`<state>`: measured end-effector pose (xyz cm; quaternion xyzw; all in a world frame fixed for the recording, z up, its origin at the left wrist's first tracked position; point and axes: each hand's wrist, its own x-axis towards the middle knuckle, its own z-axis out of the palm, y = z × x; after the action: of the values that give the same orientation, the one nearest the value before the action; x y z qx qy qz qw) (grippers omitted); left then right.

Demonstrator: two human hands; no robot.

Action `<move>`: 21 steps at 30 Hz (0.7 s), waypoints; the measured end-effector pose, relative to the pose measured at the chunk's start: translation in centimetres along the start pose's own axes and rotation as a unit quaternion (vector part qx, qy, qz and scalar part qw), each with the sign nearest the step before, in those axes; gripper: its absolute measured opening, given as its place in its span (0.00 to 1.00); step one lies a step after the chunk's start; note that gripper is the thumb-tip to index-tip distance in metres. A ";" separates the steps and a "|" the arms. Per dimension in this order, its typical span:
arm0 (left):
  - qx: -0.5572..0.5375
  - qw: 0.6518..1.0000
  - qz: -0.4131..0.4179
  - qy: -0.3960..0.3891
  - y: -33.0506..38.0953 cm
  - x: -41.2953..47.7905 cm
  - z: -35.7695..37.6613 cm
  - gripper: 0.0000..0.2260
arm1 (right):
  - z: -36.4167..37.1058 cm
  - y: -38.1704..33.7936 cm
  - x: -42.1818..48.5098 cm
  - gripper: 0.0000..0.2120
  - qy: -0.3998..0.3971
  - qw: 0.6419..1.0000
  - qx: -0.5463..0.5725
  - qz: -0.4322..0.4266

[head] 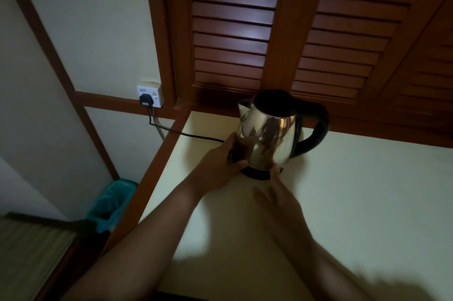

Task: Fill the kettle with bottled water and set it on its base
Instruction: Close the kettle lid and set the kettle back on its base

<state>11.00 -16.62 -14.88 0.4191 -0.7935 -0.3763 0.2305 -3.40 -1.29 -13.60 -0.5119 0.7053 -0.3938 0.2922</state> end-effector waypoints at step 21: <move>-0.163 0.983 0.028 0.083 4.8 2.7 -1.4 0.47 | -8.7 -2.0 9.7 0.41 0.194 0.959 -0.016 -0.206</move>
<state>8.16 -17.67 -10.08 0.3837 -0.7112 -0.4579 0.3706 -12.45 -8.62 -7.51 -0.5647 0.6339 -0.5257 0.0544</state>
